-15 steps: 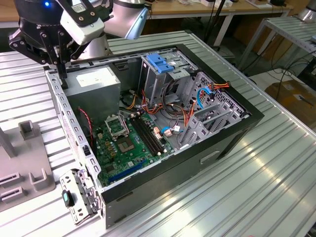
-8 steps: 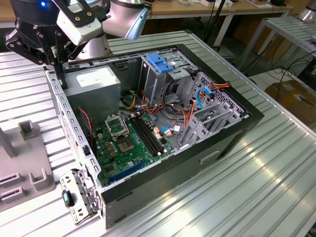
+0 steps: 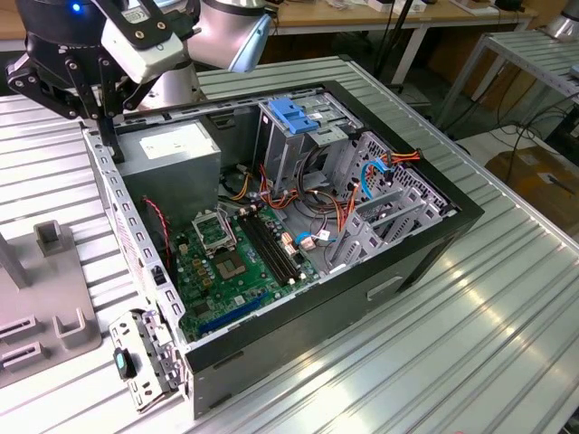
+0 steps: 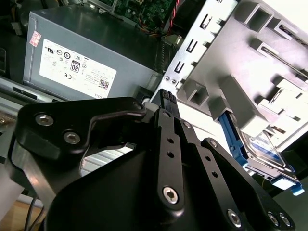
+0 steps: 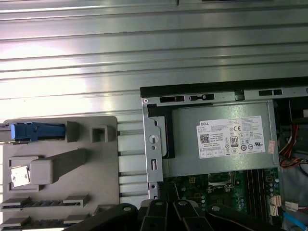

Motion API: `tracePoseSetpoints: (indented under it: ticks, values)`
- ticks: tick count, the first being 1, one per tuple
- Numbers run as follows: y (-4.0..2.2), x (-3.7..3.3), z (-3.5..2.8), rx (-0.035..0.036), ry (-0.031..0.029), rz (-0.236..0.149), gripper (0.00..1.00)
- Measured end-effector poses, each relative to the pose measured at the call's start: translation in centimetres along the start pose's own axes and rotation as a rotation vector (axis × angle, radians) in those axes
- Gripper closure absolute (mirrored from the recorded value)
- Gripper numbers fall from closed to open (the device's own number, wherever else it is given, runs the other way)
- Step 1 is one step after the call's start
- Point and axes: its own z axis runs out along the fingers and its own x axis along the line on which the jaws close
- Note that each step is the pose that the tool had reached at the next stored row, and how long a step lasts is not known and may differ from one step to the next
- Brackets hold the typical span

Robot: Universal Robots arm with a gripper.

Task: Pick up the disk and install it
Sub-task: 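Reach for the disk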

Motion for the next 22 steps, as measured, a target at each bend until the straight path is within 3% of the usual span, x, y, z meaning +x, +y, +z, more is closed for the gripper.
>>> tracePoseSetpoints:
  ticks: [22]
  values:
    - [-0.06,0.83,-0.02,0.0,0.0,0.0,0.89]
